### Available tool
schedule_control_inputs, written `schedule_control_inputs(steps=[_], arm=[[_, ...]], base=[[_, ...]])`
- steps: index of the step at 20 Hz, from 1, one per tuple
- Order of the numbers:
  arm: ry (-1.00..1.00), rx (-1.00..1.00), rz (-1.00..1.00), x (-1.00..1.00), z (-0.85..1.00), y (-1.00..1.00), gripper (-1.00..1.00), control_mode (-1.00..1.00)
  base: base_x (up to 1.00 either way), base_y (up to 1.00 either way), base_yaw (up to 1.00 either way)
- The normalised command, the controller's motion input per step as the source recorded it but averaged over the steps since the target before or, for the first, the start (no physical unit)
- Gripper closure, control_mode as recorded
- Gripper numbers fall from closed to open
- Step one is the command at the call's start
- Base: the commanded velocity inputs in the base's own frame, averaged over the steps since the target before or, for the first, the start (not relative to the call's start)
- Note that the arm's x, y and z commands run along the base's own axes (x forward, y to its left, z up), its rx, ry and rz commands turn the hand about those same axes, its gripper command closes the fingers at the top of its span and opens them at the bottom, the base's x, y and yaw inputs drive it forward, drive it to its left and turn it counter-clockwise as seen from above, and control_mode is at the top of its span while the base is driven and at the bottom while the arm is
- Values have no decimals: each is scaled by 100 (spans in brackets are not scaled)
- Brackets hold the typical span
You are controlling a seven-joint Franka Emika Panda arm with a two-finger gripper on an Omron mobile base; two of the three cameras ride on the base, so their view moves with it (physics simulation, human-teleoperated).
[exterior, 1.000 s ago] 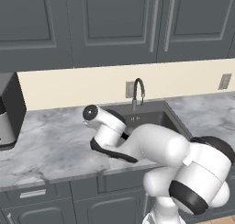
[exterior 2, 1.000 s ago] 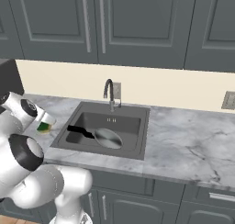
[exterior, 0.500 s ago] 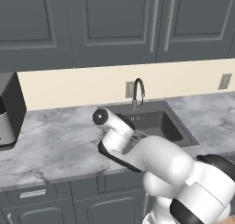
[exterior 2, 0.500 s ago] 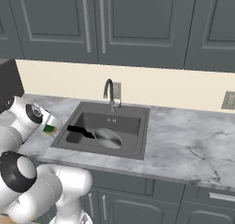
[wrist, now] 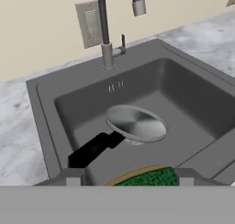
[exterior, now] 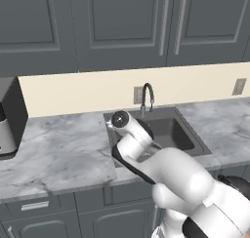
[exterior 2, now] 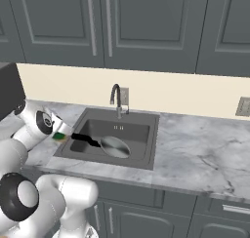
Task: Pick the pan and sponge and place them into the sink. Then turn on the water.
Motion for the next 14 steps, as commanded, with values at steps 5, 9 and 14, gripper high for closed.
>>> schedule_control_inputs(steps=[5,9,14], arm=[[-4,0,-3,-2,0,-23,100,-100],[-9,-2,-2,-1,0,-19,100,-100],[-3,0,-2,5,0,-28,100,-100]], base=[[0,0,0],[0,0,0],[0,0,0]])
